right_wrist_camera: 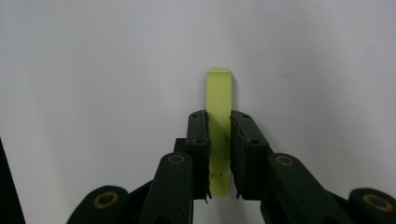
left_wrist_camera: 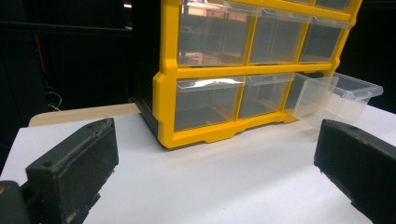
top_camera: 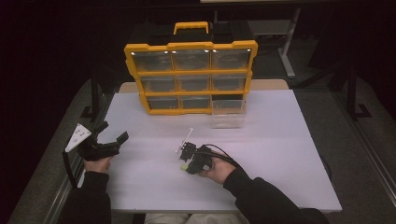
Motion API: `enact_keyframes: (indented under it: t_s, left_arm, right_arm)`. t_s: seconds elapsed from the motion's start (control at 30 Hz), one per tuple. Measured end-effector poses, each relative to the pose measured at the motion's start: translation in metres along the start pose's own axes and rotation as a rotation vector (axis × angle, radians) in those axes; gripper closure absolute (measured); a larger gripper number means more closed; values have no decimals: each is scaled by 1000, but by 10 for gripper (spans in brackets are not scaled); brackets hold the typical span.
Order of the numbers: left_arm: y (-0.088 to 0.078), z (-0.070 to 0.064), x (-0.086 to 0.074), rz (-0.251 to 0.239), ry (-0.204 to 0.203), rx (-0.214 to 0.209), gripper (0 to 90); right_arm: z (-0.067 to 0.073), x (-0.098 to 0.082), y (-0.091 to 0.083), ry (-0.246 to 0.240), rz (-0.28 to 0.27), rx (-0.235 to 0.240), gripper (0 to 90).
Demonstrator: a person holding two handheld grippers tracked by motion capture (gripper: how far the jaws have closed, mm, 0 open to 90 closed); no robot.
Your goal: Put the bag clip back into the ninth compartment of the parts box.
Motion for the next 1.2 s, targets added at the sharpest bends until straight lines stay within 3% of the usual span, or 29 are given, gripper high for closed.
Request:
enact_keyframes:
  t_s: [0.43, 0.7, 1.2]
  left_arm:
    - [1, 0, -1, 3, 3, -1, 0]
    - [1, 0, -1, 1, 2, -1, 0]
    - [1, 0, -1, 1, 3, -2, 0]
  right_arm:
    - [0, 0, -3, 0, -23, 28, 772]
    - [-2, 4, -14, 16, -77, 67, 771]
    - [-10, 9, -33, 51, -152, 98, 772]
Point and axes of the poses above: each handheld gripper's, and its own axes: y roughly forward along the jaws, x roughly out of its top, z roughly to its left, the point moved 9 cm from there along y, roughly forward along the jaws, and after that the axes turned 8 degrees about y, right-handed, at the moved point
